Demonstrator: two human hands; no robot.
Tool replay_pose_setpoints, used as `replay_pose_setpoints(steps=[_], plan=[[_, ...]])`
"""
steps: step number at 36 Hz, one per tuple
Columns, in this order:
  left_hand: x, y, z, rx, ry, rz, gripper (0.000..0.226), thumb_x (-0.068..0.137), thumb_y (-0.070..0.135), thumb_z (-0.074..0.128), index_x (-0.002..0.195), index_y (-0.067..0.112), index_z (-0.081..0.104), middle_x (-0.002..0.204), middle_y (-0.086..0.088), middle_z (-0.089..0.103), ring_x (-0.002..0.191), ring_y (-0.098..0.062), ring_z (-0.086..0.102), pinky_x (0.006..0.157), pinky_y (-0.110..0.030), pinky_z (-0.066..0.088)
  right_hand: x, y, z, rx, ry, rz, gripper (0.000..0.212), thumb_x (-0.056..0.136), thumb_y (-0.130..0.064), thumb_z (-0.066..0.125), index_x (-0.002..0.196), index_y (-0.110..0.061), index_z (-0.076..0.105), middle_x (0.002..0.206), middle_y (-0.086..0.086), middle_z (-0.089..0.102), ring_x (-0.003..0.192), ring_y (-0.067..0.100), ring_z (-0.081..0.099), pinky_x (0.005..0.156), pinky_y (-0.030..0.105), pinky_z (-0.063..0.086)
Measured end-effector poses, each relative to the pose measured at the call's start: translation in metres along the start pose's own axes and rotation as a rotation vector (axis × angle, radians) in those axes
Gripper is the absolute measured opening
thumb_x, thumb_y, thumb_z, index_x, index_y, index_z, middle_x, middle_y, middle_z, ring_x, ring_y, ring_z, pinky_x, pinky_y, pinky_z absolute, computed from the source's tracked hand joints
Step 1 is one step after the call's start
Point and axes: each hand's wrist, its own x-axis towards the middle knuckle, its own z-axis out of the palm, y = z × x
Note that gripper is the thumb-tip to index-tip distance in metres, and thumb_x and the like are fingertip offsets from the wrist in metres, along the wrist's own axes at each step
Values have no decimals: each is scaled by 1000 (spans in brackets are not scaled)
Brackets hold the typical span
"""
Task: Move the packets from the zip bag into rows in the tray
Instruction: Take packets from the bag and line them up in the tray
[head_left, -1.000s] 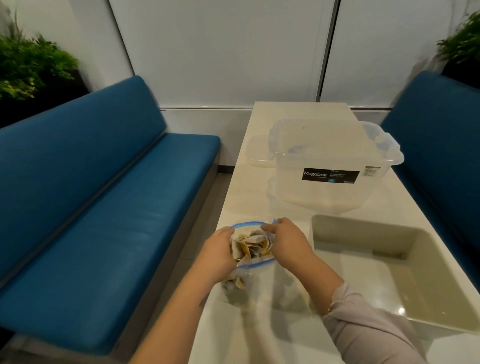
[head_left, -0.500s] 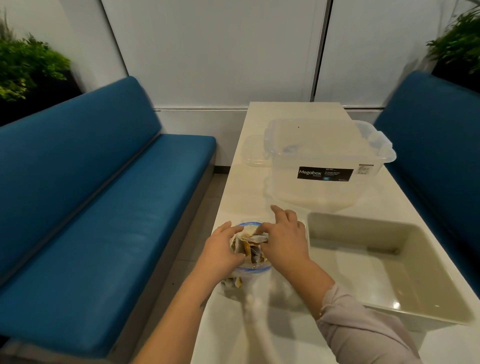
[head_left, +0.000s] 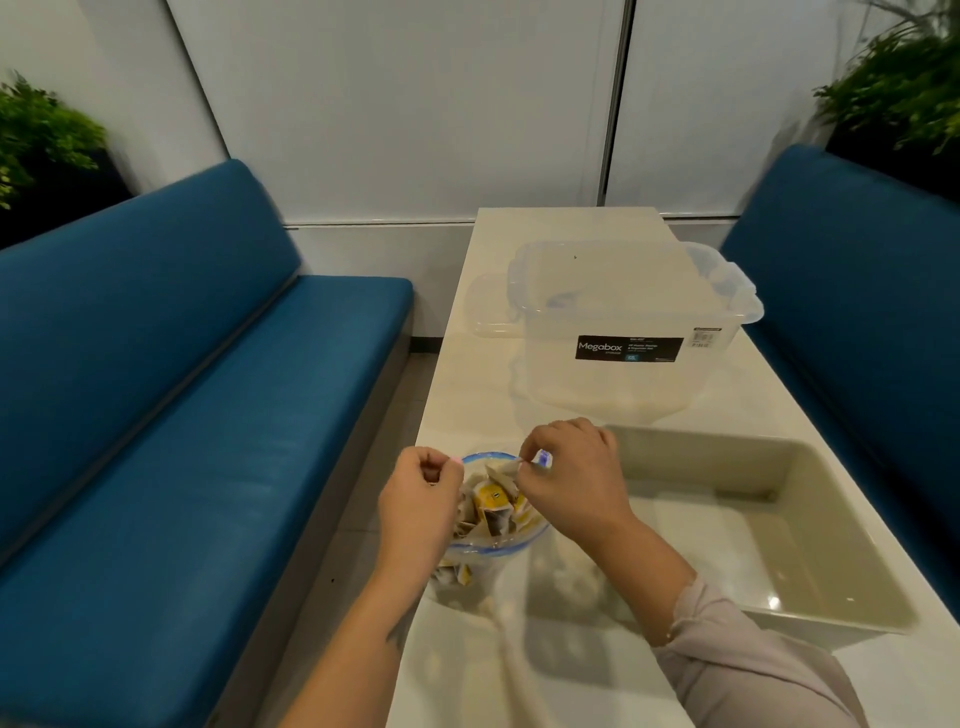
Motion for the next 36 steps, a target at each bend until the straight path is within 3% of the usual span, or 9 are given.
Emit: replay_pose_setpoints(steps=[5,9,12,15,18,24,28,32,36], plan=[[1,7,6,-279,-251,-335,18,92,8,48,91,-4,62,61,-9,65,49,-18,59,46,-23,50,0,0,-2,126,80,52,7,82,-23,59,80,-29,62,77,-18,59,85,9,51,89,26,27],[1,9,12,-463,-431,-482,32,100,25,40,99,3,62,85,-15,68,69,-25,66,62,-30,56,-3,0,1,214,135,-1,5,77,-30,62,76,-31,67,72,-20,59,82,9,55,81,26,26],[3,10,15,-644,-486,-519,41,100,36,40,100,2,62,82,-13,67,67,-23,66,62,-32,57,-8,0,6,165,115,-135,3,70,-31,68,72,-32,70,77,-17,64,81,10,56,77,27,28],[4,12,17,-707,-475,-488,30,99,27,44,99,3,62,74,-9,69,56,-16,66,53,-27,57,-12,0,12,112,100,-239,6,65,-32,72,71,-36,72,82,-16,64,79,12,56,75,25,29],[5,9,18,-668,-481,-407,24,100,17,41,105,5,62,80,-9,72,60,-15,68,51,-25,55,-14,1,11,126,76,-279,8,64,-39,73,71,-36,72,87,-17,63,84,12,55,76,26,32],[8,7,20,-513,-423,-230,21,98,18,48,107,10,65,91,-9,73,84,-20,70,63,-28,57,-7,-1,-9,385,152,-107,17,82,-25,69,99,-26,66,94,-19,57,81,6,54,78,28,45],[6,10,26,-414,-418,-114,20,97,14,50,100,19,69,98,-10,70,92,-21,66,72,-30,58,6,-4,-28,304,11,-34,27,90,-27,63,117,-31,63,99,-15,56,77,3,49,78,22,43],[3,19,35,-391,-469,-88,23,97,8,49,107,15,68,102,-3,70,95,-12,65,68,-21,55,15,-4,-46,152,-80,32,11,87,-29,64,96,-27,71,89,-8,66,78,8,52,77,29,45],[0,26,47,-326,-493,-27,26,94,8,54,109,24,67,104,2,69,94,-13,65,79,-29,55,17,4,-69,133,-107,57,5,85,-27,66,84,-28,71,78,-11,64,78,9,56,73,30,47]])
